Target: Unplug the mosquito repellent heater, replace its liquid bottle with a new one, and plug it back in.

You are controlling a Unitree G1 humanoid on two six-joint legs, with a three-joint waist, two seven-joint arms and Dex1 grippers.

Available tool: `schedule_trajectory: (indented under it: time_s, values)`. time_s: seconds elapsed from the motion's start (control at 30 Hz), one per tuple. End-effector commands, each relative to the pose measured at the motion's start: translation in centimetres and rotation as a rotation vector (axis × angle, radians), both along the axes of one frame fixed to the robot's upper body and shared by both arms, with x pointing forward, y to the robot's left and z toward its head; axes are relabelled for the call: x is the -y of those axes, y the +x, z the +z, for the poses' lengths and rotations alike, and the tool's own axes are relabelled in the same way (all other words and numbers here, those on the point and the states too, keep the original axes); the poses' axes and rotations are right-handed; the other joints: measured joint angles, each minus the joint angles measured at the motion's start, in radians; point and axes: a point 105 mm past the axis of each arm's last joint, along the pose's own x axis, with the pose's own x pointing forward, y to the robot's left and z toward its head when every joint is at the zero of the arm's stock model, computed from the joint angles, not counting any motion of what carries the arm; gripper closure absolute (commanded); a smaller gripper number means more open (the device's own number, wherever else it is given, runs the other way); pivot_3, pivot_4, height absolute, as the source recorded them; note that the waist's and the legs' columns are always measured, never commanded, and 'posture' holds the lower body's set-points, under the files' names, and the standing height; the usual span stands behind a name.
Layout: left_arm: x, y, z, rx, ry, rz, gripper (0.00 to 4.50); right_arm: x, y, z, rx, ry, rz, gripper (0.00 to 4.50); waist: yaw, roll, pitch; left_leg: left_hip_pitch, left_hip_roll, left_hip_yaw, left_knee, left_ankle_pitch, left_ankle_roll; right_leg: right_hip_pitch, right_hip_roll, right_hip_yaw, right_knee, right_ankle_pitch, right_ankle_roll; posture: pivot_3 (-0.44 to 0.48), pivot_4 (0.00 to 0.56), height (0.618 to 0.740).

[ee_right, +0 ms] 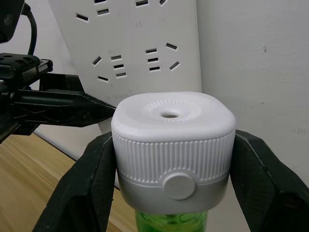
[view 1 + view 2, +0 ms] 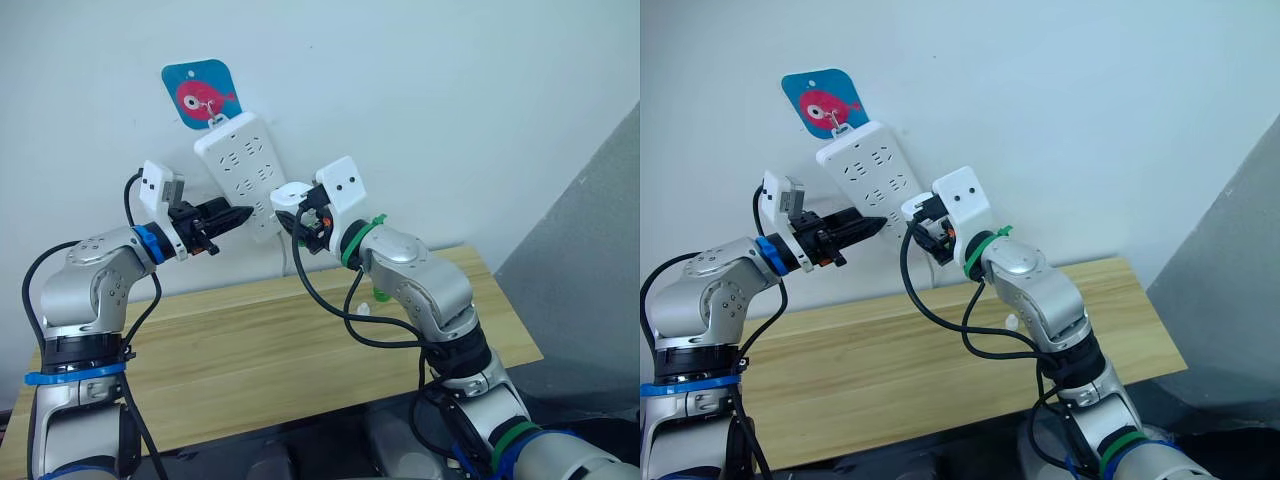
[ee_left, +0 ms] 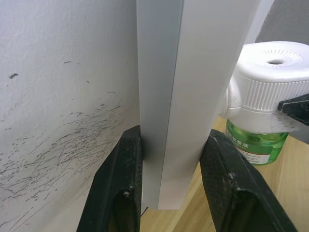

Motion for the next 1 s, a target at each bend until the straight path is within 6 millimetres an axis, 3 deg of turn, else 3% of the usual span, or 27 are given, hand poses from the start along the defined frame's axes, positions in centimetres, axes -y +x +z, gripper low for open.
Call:
schedule_trajectory:
  time_s: [0.03,0.43,0.73,1.0]
  values:
    - [3.3,-0.8,0.9,0.036,-0.024,-0.140,3.18,-2.2,-0.4,2.1,0.072,0.037,0.051,1.57,-0.005,0.000,0.000,0.000,0.000,0.000,0.000,0.000,0.000,0.000,0.000,0.000,0.000,0.000,0.000,-0.225,0.124,0.736]
    - [2.9,-0.7,1.2,0.041,-0.029,-0.117,3.18,-2.8,-0.9,-0.4,0.008,0.006,0.090,1.57,-0.010,0.000,0.000,0.001,0.000,0.000,0.001,0.000,-0.001,0.000,0.001,0.001,0.003,0.000,0.000,-0.215,0.126,0.736]
    - [2.7,-0.5,1.4,0.054,-0.025,-0.104,3.18,-2.9,-1.7,-0.6,-0.115,0.021,0.152,1.57,-0.007,0.000,0.000,0.001,0.000,-0.001,0.000,0.000,-0.001,0.000,0.001,0.000,0.002,0.000,0.000,-0.219,0.123,0.736]
    - [2.8,-0.6,1.5,0.047,-0.033,-0.108,3.18,-2.6,-1.4,-1.2,-0.088,-0.041,0.132,1.57,-0.006,0.000,0.000,0.001,0.000,-0.001,0.000,0.000,-0.001,0.000,0.000,0.000,0.002,0.000,0.000,-0.218,0.122,0.736]
